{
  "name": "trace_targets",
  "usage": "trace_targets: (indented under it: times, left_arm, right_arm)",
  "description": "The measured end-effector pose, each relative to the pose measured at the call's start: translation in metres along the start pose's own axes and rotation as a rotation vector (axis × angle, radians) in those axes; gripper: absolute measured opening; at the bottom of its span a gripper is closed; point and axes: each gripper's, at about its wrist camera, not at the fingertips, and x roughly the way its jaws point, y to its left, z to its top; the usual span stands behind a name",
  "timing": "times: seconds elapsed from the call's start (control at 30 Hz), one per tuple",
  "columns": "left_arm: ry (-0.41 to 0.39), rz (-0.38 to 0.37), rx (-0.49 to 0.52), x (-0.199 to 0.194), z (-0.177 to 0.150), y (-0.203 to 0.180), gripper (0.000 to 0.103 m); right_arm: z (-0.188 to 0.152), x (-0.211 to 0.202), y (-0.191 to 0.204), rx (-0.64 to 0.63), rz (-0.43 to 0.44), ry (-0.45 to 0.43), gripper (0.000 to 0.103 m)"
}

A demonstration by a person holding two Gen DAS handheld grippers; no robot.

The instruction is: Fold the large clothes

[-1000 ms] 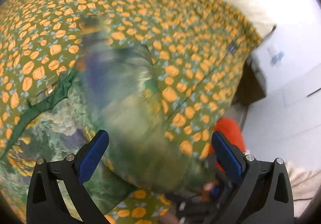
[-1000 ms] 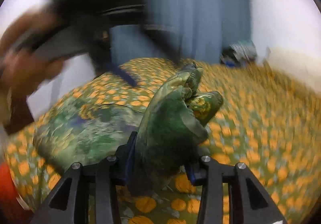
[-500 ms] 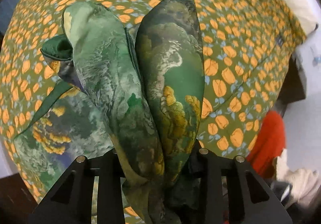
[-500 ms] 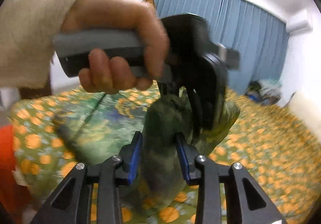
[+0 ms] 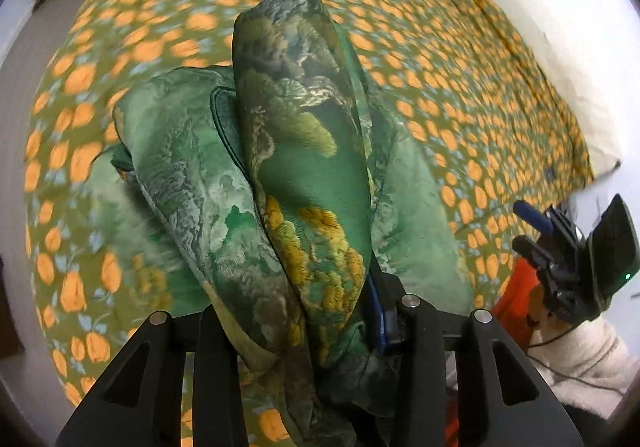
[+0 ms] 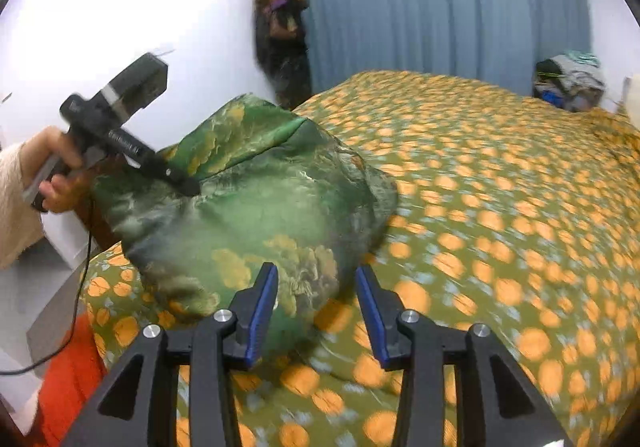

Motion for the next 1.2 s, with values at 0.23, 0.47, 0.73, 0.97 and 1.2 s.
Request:
trace_targets:
  times: [0.23,0.47,0.73,0.97,1.2]
  left_arm:
    - [-0.053,-0.076,-0.139,0.017,-0.026,0.071,0.042]
    - [-0.083,-0.178,-0.282,0.062,-0.057,0.123,0.05]
    - [-0.125,-0.185,-0.295,0.044,-0.06,0.11,0.069]
    - [-0.131,-0.142,-0.248,0.015,-0.065,0.099,0.074]
    - [-0.13,-0.113,-0.248,0.018,-0.088,0.11,0.077]
  right_arm:
    - [0.009,0.091,0.068,-0.093,0.152,0.196,0.041]
    - [-0.019,0.168,0.066,0.036,0.201,0.423,0.041]
    - [0.003,0.158,0.07,0.031,0.205,0.466,0.042]
    - [0.092,0.139,0.065,0.069,0.221,0.361,0.042]
    - [0.138,0.223,0.102,-0.009,0.218,0.35,0.042]
